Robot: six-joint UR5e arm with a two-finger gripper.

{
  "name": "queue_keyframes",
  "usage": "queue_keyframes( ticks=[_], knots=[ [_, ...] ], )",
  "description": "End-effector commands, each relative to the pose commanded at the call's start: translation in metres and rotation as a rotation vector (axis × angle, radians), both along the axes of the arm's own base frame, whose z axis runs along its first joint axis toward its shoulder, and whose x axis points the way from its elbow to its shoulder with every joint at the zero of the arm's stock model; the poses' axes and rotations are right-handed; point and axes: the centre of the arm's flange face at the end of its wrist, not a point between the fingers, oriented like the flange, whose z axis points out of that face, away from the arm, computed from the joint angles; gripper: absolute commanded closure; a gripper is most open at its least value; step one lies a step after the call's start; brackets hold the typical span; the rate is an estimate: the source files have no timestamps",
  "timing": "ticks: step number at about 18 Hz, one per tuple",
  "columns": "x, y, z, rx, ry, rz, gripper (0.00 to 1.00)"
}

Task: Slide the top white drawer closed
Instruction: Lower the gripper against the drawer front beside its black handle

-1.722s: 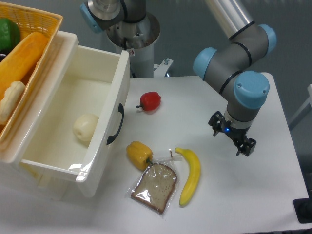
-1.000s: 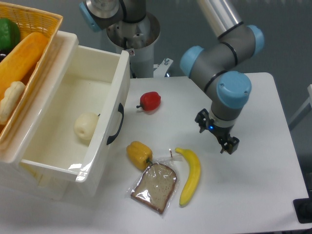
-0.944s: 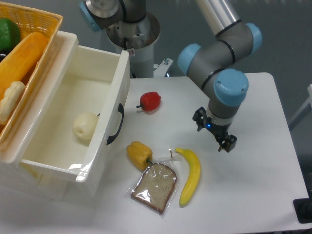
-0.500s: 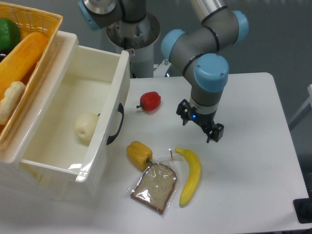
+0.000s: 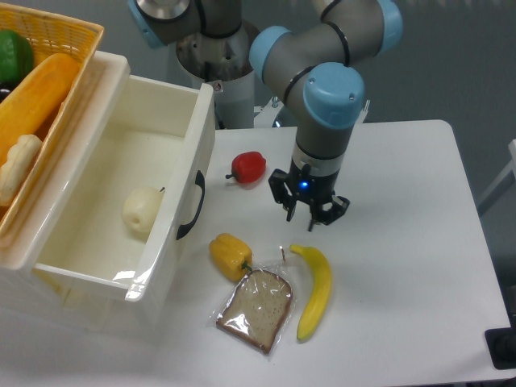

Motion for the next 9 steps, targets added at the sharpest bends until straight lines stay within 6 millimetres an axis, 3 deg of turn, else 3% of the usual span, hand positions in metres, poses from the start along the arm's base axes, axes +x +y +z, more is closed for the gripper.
queue_keyframes(
  ticks=[9],
  knots=[
    [0.029, 0.009, -0.009, 0.026, -0.207, -0.008, 1.00]
  ],
)
